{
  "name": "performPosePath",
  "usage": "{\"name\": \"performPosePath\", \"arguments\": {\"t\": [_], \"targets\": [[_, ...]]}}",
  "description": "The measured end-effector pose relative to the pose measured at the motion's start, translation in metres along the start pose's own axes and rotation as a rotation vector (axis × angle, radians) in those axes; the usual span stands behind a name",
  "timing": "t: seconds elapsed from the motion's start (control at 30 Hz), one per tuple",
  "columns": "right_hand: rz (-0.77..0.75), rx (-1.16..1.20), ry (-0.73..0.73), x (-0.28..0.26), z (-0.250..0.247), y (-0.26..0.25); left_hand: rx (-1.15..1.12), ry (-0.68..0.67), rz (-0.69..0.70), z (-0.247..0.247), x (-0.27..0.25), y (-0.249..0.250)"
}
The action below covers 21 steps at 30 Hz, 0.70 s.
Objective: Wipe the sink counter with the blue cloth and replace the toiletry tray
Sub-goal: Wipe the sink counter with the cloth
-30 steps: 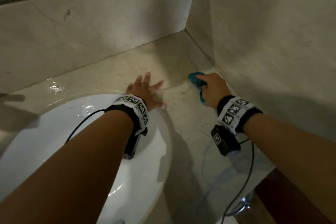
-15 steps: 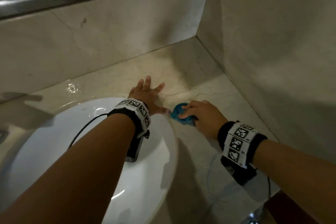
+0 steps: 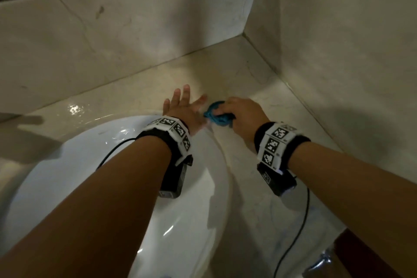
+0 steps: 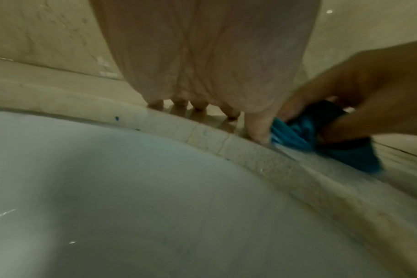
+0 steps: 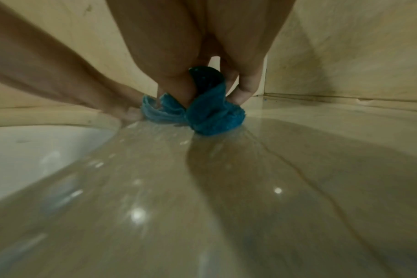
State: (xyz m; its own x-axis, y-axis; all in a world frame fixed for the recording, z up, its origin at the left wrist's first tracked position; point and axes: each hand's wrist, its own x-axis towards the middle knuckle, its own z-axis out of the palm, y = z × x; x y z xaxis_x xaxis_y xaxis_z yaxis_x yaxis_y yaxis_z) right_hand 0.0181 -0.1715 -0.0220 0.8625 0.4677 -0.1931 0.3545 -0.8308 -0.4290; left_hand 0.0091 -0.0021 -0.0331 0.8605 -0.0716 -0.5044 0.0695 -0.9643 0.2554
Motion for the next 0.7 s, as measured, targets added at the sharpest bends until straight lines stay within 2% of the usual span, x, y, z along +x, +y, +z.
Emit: {"name": "performPosePath", "arguments": {"t": [0.13, 0.23, 0.3, 0.37, 0.47, 0.53, 0.63, 0.7], "targets": [[-0.066, 0.022, -0.082, -0.045, 0.006, -0.007, -0.073, 0.028, 0.012, -0.004, -0.005, 0.002], [-0.098, -0.057, -0.255, -0.07, 0.007, -0.006, -0.013, 0.012, 0.021, -0.002, -0.011, 0.014], [-0.099, 0.025, -0.297, -0.075, 0.001, 0.001, 0.038, -0.007, 0.048, 0.002, -0.014, 0.014], [-0.021, 0.112, -0.219, -0.07, -0.01, 0.015, 0.044, -0.023, 0.068, 0.001, -0.014, 0.009], [0.179, 0.134, 0.048, -0.053, -0.029, 0.044, 0.055, -0.053, 0.065, -0.002, -0.012, 0.007], [0.313, 0.089, 0.173, -0.044, -0.034, 0.062, 0.055, -0.07, 0.055, -0.003, -0.011, 0.009], [0.448, 0.059, 0.219, -0.041, -0.025, 0.071, 0.054, -0.074, 0.05, -0.003, -0.01, 0.01], [0.421, 0.002, 0.17, -0.044, -0.017, 0.061, 0.053, -0.07, 0.048, -0.003, -0.011, 0.009]]}}
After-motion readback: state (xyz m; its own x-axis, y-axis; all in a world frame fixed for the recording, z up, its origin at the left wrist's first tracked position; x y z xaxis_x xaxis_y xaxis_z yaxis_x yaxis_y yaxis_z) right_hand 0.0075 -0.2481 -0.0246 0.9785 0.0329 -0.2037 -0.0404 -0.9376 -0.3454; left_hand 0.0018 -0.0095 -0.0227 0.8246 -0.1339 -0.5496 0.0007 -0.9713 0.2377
